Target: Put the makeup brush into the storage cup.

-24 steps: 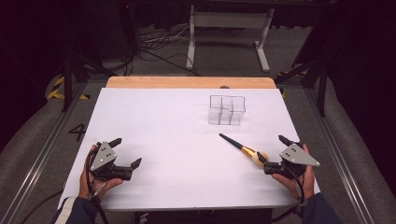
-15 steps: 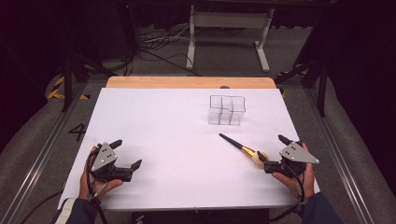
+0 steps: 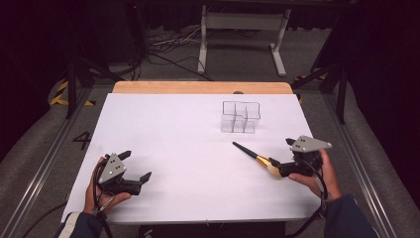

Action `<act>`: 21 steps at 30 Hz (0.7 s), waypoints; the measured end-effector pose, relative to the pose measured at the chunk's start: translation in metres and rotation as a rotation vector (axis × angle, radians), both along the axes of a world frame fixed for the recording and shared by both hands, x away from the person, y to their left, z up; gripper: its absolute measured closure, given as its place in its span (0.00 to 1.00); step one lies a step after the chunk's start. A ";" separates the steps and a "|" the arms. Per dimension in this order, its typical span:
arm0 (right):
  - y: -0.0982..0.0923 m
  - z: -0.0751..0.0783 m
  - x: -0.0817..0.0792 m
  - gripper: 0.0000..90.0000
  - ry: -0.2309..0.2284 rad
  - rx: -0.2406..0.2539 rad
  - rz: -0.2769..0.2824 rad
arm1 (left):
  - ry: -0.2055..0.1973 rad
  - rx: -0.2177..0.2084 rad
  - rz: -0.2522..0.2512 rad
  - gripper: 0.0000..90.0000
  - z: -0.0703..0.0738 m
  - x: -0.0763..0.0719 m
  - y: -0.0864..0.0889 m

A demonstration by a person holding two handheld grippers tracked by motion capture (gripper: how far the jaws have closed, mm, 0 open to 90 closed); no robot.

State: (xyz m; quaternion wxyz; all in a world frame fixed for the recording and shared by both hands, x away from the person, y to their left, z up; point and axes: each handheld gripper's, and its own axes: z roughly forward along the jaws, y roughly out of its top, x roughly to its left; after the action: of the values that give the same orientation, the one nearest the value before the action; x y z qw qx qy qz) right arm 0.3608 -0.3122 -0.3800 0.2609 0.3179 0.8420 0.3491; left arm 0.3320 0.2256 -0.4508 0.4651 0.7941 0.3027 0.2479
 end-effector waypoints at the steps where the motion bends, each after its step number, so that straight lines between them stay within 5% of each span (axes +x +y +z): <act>1: 0.002 0.003 0.003 0.14 0.016 -0.011 0.009 | -0.001 0.000 -0.001 0.04 0.000 0.000 0.000; 5: 0.019 0.010 0.022 0.15 0.145 -0.095 0.039 | 0.001 0.001 -0.009 0.04 0.000 -0.001 -0.001; 10: 0.040 -0.002 0.047 0.20 0.322 -0.279 0.066 | 0.004 -0.004 -0.018 0.03 0.000 -0.001 -0.001; 14: 0.045 -0.014 0.060 0.25 0.432 -0.318 0.036 | 0.012 -0.002 -0.015 0.03 -0.001 -0.001 -0.001; 21: 0.051 -0.032 0.073 0.37 0.530 -0.413 0.009 | 0.019 0.002 -0.012 0.03 -0.002 -0.001 -0.001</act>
State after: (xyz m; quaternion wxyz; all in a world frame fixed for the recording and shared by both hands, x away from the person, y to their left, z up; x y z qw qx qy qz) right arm 0.4338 -0.2615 -0.4124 0.0905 0.3344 0.9349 0.0775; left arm 0.3308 0.2244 -0.4529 0.4629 0.7987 0.3018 0.2379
